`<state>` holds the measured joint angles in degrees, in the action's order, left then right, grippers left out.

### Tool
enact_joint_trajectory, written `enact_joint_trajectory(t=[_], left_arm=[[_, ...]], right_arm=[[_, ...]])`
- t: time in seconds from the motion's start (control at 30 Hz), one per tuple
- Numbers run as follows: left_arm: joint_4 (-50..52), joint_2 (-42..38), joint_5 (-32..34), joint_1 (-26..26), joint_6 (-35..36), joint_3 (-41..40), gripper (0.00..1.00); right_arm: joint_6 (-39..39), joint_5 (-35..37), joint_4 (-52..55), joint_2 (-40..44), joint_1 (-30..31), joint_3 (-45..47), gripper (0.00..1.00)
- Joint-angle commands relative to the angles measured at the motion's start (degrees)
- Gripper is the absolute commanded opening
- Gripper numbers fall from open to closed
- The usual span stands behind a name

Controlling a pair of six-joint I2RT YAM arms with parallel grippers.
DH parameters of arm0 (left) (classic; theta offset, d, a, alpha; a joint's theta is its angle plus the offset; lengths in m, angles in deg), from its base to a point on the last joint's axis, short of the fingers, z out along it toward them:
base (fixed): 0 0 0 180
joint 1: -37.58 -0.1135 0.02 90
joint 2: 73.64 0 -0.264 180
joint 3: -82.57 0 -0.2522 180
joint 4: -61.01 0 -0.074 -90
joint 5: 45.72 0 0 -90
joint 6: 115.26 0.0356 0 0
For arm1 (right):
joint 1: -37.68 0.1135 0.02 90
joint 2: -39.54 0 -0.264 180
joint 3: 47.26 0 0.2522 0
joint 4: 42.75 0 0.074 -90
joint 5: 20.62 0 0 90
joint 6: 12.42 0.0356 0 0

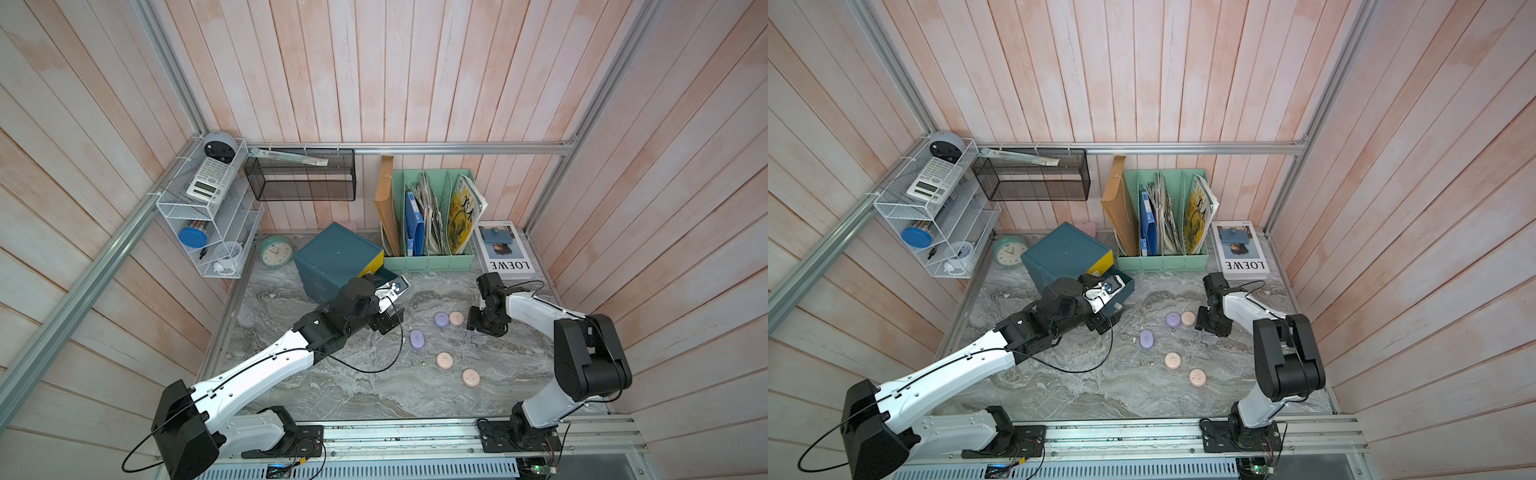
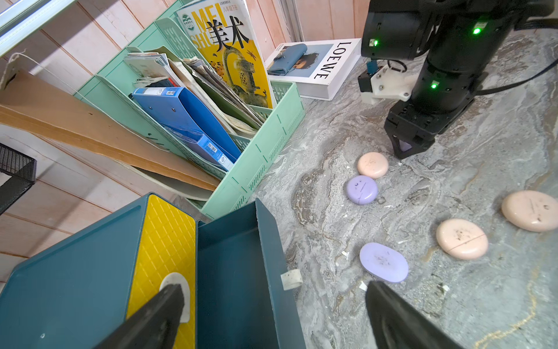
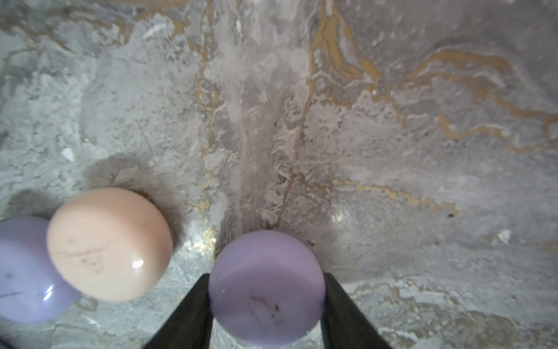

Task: Put the bluetooth earphones in the drawer according to color
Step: Pick up the Bluetooth earphone from the center of the board, then place the bluetooth earphone in the drawer.

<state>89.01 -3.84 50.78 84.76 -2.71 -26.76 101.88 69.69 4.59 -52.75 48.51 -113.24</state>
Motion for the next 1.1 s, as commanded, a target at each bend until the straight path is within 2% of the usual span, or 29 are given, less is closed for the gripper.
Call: enact_joint_trajectory(t=[0.0,0.03,0.07,0.27,0.4,0.73,1.07], left_arm=[[0.08,-0.83,0.87,0.19,0.40,-0.72,1.00],[-0.57,-1.56,0.88,0.19,0.39,-1.06,1.00],[-1.31,-2.34,1.05,0.11,0.40,-1.45,1.00],[-3.37,-5.68,0.53,-1.74,-0.77,-2.06,1.00],[-4.97,-7.15,-2.44,-3.85,-3.06,-2.46,1.00],[-4.01,-7.19,-2.19,-6.31,-3.82,-1.24,1.00],[-2.81,-6.61,-2.47,-8.18,-5.03,-0.05,1.00]], right_arm=[[-0.21,1.77,0.72,2.81,0.07,-0.02,0.08],[-0.21,1.98,0.86,3.30,0.05,-0.13,0.01],[-0.21,2.10,0.87,3.88,0.15,-0.14,0.00],[0.01,4.99,1.43,8.65,1.33,-0.11,0.00],[-0.65,7.61,2.01,12.59,2.86,-0.84,0.00],[-4.08,7.24,-3.59,22.60,8.89,-0.95,0.00],[-8.56,-2.20,-11.92,22.37,17.45,-6.35,0.00]])
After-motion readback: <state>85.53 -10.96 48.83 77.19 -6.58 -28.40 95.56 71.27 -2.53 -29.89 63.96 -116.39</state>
